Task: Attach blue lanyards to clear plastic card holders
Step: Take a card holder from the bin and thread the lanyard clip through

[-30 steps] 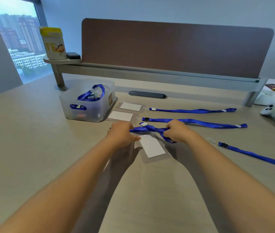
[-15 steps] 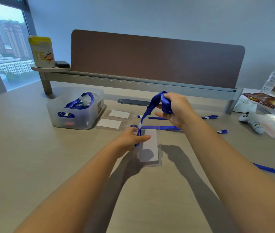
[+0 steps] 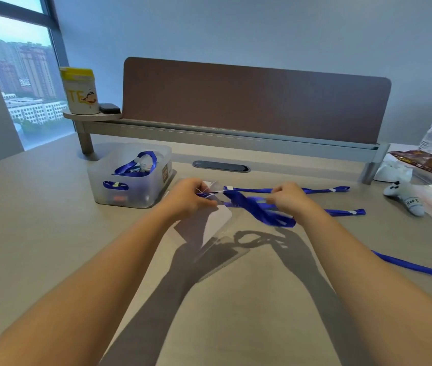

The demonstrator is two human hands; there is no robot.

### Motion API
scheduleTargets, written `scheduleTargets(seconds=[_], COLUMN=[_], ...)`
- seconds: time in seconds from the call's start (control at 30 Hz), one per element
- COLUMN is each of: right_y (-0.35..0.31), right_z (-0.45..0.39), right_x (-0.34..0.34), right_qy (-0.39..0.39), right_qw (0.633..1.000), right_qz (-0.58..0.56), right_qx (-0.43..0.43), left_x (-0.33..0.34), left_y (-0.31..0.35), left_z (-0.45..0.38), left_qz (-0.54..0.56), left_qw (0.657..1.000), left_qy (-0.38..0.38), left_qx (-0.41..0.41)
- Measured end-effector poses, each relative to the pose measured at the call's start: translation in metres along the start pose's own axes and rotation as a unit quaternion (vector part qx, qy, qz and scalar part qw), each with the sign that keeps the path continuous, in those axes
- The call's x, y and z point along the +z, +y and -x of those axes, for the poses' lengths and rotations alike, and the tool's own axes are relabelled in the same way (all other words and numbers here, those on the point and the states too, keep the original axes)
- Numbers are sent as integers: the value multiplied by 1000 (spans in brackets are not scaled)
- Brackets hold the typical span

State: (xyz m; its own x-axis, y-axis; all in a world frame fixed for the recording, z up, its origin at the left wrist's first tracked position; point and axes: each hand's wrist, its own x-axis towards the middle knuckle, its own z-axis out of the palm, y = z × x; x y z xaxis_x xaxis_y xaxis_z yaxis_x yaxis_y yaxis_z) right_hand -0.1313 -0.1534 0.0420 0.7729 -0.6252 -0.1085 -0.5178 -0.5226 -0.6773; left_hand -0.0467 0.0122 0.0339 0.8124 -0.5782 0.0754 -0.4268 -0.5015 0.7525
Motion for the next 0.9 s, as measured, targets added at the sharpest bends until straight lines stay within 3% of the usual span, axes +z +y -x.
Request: scheduleTargets(seconds=[0.17,0.37,0.47,0.63,0.7,0.83,0.9], right_y=[-22,-30,-29,-30,-32,-35,-35], right_z=[10,15,13,11,11,13,14], right_x=[17,25,29,30,29,29,27], right_qy=[-117,-249,-226,-144,-126,-89,-76], right_qw=[983,960,965,975,974,971,970], right_qz=[-84,-51,-26,9,28,69,77], right_qx=[-117,-115,-129,-170,-186,-210,-219], left_x=[-7,-16,-21,-30,-27,-18,-14], left_y=[4,2,0,-2,0,2,1], left_z=[6,9,9,13,12,8,5], left_qz=[-126,-128,-101,-42,-22,-68,-79], left_qw=[990,988,991,971,976,996,995], left_qy=[14,-8,-62,-228,-208,-32,19], left_qx=[67,89,55,-56,-55,42,61])
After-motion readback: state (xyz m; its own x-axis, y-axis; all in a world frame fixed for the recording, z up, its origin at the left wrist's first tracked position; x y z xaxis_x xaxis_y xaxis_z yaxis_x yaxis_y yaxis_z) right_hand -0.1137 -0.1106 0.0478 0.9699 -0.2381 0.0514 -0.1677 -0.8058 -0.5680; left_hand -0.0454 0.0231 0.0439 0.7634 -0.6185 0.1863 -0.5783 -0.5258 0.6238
